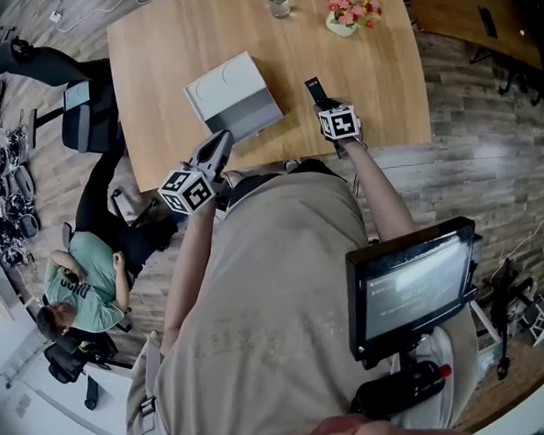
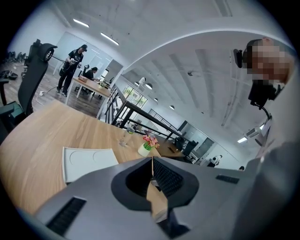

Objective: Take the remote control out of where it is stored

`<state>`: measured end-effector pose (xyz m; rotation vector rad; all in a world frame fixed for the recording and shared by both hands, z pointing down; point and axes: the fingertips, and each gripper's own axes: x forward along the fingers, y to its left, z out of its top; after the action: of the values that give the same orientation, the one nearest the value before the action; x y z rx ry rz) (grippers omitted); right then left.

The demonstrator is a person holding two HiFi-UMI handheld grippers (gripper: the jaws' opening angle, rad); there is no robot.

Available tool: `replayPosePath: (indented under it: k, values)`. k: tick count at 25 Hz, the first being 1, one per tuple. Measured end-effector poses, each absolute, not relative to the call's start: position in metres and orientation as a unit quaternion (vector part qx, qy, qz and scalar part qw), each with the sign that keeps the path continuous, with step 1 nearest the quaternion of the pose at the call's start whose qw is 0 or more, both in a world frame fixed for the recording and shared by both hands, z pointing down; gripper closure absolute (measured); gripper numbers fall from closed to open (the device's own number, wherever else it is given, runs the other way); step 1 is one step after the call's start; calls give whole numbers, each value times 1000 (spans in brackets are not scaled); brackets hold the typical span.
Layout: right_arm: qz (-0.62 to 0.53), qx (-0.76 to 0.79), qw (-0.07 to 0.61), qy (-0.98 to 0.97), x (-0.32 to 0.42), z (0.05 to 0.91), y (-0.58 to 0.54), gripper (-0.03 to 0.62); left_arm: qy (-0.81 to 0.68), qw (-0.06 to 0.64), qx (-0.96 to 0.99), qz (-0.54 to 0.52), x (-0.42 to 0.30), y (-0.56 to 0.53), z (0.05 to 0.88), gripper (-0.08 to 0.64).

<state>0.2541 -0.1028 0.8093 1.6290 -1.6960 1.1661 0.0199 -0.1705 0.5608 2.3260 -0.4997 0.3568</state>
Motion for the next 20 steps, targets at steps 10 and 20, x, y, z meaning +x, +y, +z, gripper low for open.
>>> replayPosePath:
  k: [10,20]
  values:
    - [467,580,294,-600,258,860,-110,403,-219,365,895,131,20,-184,569,554]
    - [471,564,336,-589,257,888,-108,403,-244,362,891,124,8,-194,563,554]
